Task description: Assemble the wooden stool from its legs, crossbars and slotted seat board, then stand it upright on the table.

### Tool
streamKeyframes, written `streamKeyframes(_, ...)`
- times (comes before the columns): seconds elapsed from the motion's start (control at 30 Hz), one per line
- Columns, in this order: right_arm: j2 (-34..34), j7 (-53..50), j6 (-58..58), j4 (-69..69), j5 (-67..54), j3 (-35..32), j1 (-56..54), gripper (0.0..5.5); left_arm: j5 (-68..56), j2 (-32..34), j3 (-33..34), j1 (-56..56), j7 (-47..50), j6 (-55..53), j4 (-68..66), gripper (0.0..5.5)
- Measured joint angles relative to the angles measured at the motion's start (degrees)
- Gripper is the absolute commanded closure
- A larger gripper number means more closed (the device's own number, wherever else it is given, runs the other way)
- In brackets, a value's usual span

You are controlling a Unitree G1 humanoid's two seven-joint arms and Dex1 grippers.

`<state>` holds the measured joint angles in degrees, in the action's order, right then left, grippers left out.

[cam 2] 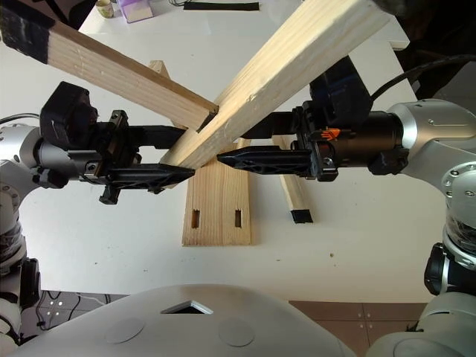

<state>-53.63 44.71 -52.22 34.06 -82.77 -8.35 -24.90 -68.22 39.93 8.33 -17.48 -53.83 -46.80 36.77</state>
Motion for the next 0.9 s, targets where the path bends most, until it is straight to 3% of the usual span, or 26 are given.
streamKeyframes(0.17, 0.30, -0.04, 0.00, 0.00, -0.34, -0.39, 0.00, 4.74, 1.85, 0.25, -1.35, 1.48, -0.46, 0.81, -0.26, 3.46)
streamKeyframes(0.7, -0.31, 3.27, 0.00, 0.36, -0.98, -2.94, 3.51, 2.32, 3.64, 1.51, -1.71, 1.46, -2.89, 2.04, -2.29, 3.46)
streamKeyframes(0.9, -0.30, 2.68, 0.00, -0.30, -0.97, -2.99, 2.54, 1.92, 4.24, 2.37, -1.79, 2.73, -4.84, 2.72, -1.68, 3.46)
